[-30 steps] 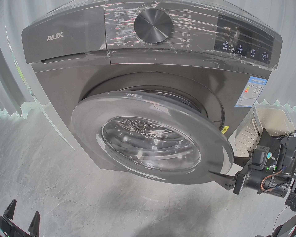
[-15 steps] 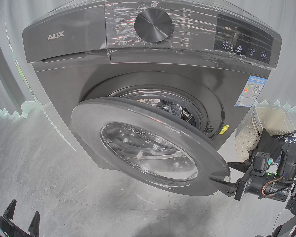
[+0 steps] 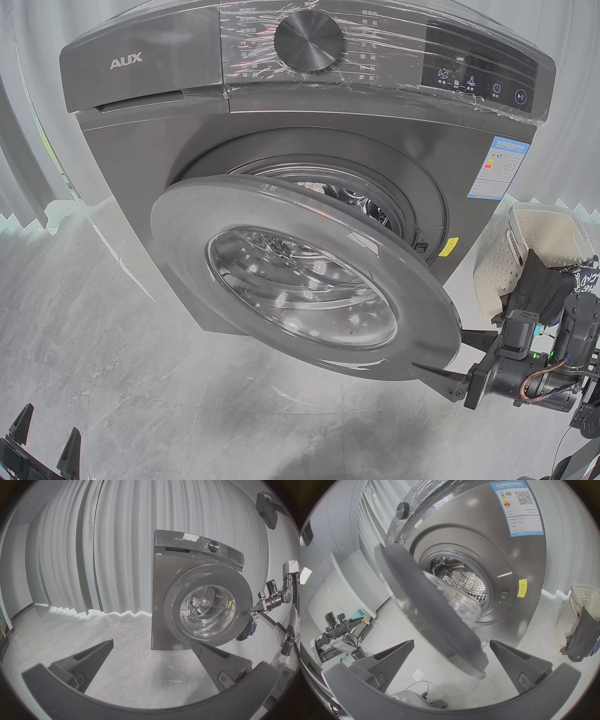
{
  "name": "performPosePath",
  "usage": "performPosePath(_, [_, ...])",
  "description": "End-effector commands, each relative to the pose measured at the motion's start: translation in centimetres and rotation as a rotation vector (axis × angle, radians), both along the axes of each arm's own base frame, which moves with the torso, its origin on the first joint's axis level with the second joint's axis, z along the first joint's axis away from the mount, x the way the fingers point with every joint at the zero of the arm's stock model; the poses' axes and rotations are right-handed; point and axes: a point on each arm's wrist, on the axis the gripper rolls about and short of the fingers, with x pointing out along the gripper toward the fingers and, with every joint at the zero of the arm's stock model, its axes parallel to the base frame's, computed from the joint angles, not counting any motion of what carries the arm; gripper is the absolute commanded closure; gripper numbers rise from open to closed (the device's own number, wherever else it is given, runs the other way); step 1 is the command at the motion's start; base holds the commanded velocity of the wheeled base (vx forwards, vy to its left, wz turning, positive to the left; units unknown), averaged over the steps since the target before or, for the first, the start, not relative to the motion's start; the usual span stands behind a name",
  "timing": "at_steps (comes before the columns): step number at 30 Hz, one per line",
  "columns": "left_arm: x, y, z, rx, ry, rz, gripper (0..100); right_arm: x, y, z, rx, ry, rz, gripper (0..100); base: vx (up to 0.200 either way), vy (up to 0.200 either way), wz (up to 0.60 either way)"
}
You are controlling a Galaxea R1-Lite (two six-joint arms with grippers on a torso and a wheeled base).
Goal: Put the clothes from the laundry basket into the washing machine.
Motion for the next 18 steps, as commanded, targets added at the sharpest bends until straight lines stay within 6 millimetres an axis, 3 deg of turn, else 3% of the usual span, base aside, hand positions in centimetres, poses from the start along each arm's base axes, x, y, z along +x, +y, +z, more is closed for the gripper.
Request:
performPosePath(1, [0.0,0.0,-0.5,0.0,-0.002,0.0,0,-0.6,0.3,-0.6,-0.011,0.022,0.042,0,0.0,0.0,0.0])
performPosePath(8, [0.0,0.0,-0.5,0.0,-0.002,-0.001,0,-0.2,0.4,0.0,0.012,-0.001,0.053,0,0.0,0.0,0.0])
performPosePath(11, [0.0,0.0,-0.5,0.0,-0.002,-0.001,0,1.1,-0.1,0.6,0.029,-0.034,-0.012,0,0.0,0.0,0.0])
performPosePath(18, [0.0,0.0,-0.5,0.0,-0.002,-0.001,0,1.7,-0.1,-0.4,0.017,-0.005,-0.023,0,-0.2,0.0,0.0])
